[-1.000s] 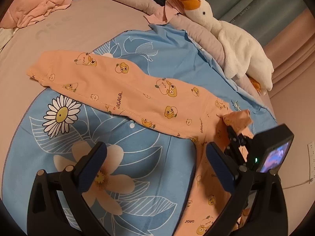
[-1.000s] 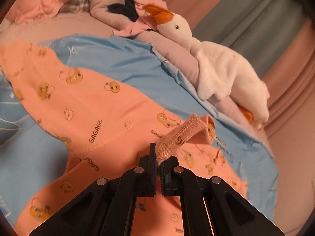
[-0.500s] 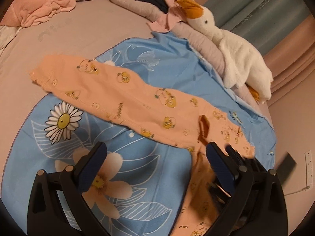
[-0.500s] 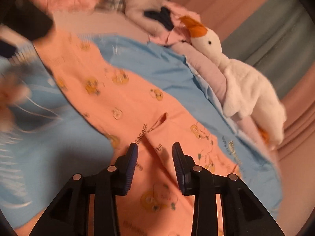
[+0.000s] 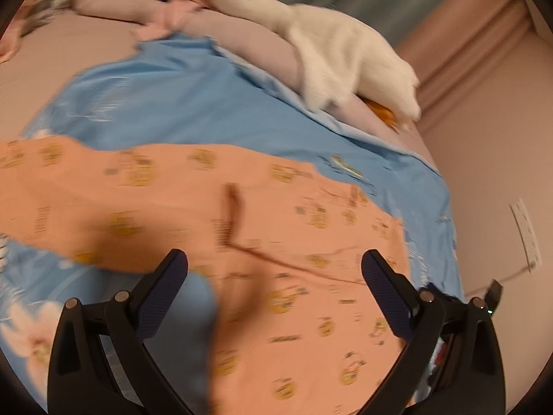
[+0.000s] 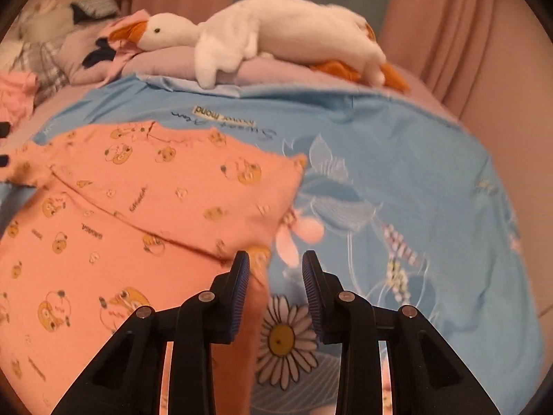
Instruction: Fold small clothes
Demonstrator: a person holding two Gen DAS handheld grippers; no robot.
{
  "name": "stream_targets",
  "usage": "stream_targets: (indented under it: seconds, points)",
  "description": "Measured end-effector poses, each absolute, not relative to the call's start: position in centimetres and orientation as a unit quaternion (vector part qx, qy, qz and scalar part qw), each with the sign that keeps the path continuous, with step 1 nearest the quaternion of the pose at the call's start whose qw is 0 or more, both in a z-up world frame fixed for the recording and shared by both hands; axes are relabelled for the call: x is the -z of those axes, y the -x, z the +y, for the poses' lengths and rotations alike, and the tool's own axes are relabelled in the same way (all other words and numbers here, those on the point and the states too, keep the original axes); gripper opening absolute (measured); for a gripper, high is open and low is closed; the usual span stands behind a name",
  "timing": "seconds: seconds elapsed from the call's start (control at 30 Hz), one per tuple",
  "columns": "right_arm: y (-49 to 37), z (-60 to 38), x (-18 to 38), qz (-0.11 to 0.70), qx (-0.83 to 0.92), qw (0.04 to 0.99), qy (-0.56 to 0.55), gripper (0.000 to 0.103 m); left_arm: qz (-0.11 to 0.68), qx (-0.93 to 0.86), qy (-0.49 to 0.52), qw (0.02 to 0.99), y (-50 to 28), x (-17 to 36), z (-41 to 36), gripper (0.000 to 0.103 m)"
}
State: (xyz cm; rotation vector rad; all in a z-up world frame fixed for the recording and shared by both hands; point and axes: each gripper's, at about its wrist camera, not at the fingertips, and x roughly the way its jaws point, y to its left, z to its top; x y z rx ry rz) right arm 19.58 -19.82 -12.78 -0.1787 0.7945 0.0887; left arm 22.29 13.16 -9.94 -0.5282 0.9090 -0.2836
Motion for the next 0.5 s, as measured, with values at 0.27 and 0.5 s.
stream_targets:
  seconds: [0.27,0.5]
  points:
    - [-20.7,-16.1,14.9,0.376,-0.094,0.910,0.147,0.034,0.442,0.157,0.261,0.844,-25.1,12.3,9.4,0.099]
    - [-22.2,-18.5,16.2,0.392,-0.039,0.909,0.135,0.008,0.480,0.111,0.249,0.834,-26.2,15.7,9.6,0.094]
